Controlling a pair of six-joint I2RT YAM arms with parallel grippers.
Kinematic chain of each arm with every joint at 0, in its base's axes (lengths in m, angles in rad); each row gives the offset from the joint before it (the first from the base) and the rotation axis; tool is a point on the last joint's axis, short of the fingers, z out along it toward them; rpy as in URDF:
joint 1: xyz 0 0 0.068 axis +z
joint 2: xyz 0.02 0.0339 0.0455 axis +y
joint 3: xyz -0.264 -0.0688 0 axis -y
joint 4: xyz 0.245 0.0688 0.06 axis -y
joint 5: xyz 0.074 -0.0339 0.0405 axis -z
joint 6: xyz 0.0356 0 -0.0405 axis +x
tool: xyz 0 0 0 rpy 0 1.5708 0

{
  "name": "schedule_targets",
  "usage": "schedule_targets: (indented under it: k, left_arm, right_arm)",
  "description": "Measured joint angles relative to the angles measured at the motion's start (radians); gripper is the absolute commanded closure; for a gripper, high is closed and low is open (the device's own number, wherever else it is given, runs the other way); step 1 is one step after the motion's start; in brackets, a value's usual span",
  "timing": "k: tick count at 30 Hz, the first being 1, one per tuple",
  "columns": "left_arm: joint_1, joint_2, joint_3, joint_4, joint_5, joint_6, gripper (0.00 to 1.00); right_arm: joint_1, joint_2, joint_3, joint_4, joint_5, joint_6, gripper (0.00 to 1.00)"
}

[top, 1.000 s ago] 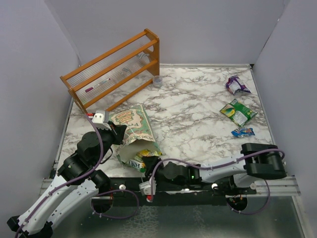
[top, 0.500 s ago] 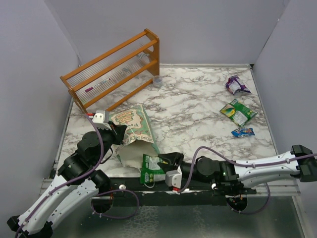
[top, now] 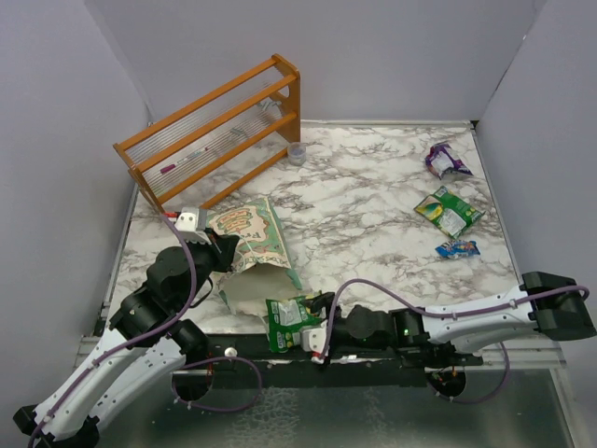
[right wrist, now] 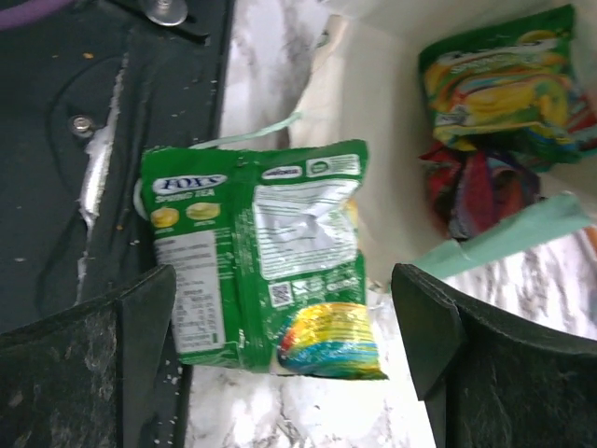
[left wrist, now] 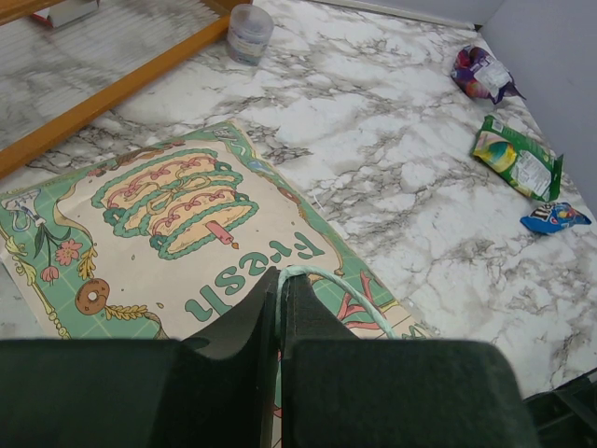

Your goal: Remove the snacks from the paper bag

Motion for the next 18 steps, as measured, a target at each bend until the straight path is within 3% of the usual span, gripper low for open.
schedule_targets:
  k: [11,18]
  left_arm:
    - [0.000,0.006,0.000,0.000,0.000,0.000,1.00]
    - [0.000,0.006,0.000,0.000,0.000,0.000,1.00]
  right_arm:
    - [-0.018,0.241,0.012,0.027,-0.064,-0.005,0.01]
    - [-0.051,0.339,0.039,0.106,-0.028,-0.052,0.33]
